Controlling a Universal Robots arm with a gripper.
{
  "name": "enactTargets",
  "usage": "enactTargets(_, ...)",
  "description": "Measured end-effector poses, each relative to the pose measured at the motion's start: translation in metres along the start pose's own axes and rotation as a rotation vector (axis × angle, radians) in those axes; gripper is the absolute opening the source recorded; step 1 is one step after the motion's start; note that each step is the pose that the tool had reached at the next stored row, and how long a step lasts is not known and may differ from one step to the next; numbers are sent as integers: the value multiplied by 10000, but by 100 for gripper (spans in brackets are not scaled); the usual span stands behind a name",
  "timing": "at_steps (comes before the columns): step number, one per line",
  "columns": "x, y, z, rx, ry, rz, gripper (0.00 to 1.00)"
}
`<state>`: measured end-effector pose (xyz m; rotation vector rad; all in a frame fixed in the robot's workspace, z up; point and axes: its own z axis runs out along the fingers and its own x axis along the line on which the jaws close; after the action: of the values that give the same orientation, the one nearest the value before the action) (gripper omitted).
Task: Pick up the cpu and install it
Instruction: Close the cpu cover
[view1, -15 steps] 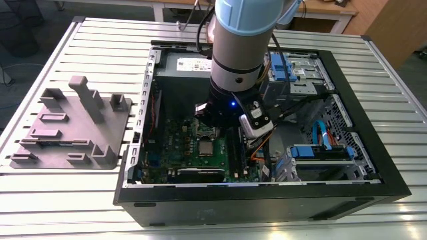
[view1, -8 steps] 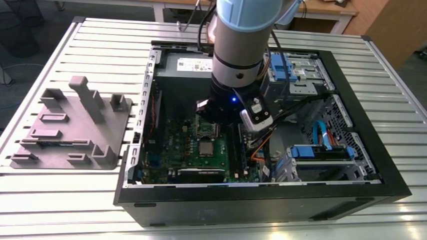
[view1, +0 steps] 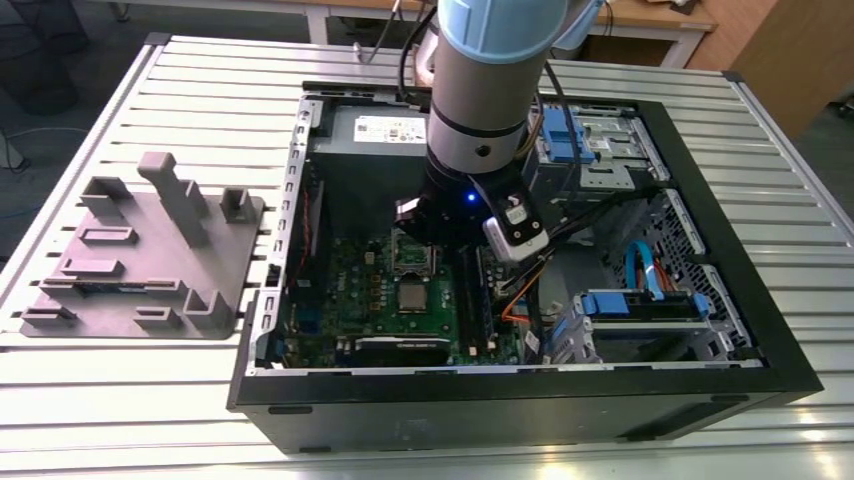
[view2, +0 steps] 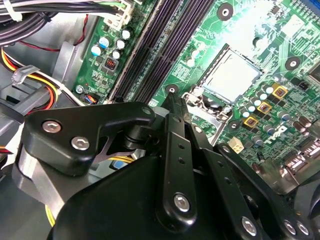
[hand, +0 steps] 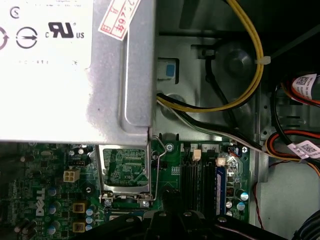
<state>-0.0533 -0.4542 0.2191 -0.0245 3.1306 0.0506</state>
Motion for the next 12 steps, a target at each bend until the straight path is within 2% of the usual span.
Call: enactTargets(12, -11, 6, 8, -2, 1, -36, 11)
